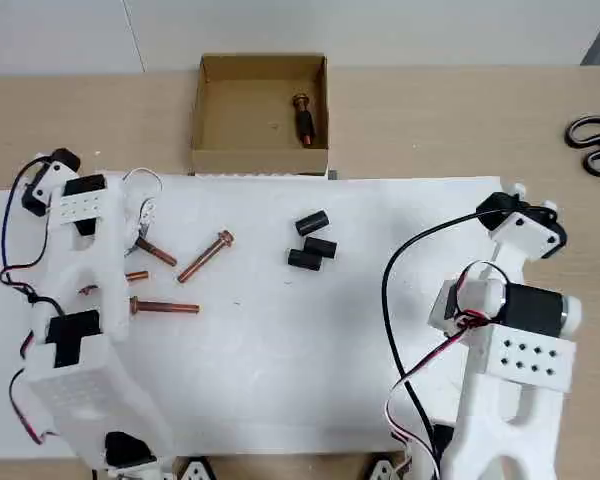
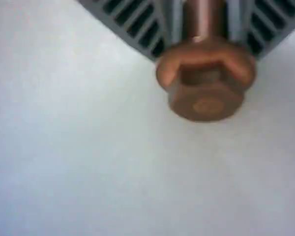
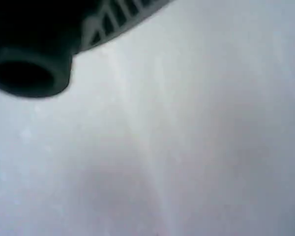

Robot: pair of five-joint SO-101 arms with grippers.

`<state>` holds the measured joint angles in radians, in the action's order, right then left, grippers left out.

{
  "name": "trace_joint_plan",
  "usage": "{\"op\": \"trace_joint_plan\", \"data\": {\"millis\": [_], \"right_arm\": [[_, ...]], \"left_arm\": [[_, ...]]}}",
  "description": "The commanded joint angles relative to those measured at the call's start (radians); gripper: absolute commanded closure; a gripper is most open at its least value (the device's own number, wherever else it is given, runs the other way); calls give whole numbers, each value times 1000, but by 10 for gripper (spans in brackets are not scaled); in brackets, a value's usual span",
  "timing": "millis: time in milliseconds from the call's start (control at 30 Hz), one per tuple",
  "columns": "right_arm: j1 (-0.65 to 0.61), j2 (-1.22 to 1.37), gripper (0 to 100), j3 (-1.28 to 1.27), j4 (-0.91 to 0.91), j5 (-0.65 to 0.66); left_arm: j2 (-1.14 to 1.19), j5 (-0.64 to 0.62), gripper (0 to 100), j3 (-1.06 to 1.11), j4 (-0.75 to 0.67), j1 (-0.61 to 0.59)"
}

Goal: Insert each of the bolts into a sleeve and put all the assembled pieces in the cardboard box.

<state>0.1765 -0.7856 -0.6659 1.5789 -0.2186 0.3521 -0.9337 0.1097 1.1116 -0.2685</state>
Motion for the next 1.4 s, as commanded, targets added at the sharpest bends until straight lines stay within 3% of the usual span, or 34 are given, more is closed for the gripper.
{"op": "trace_joint_plan", "data": {"millis": [0, 167, 400, 833, 1100, 1367], "right_arm": [[-4, -25, 997, 12, -5, -9], [-54, -76, 997, 55, 38, -5], [-183, -266, 996, 101, 51, 35], [-406, -521, 995, 98, 51, 87], [-575, -734, 995, -11, -54, 256], [-710, -943, 995, -310, -266, 319]], "left_arm": [[-127, 3, 995, -15, 60, 48], [-374, 11, 995, -15, 129, 127], [-712, 141, 995, -15, 140, 221], [-1112, 351, 995, 58, 267, 411], [-1496, 367, 995, 463, 29, 555], [-1815, 365, 995, 826, -224, 575]]}}
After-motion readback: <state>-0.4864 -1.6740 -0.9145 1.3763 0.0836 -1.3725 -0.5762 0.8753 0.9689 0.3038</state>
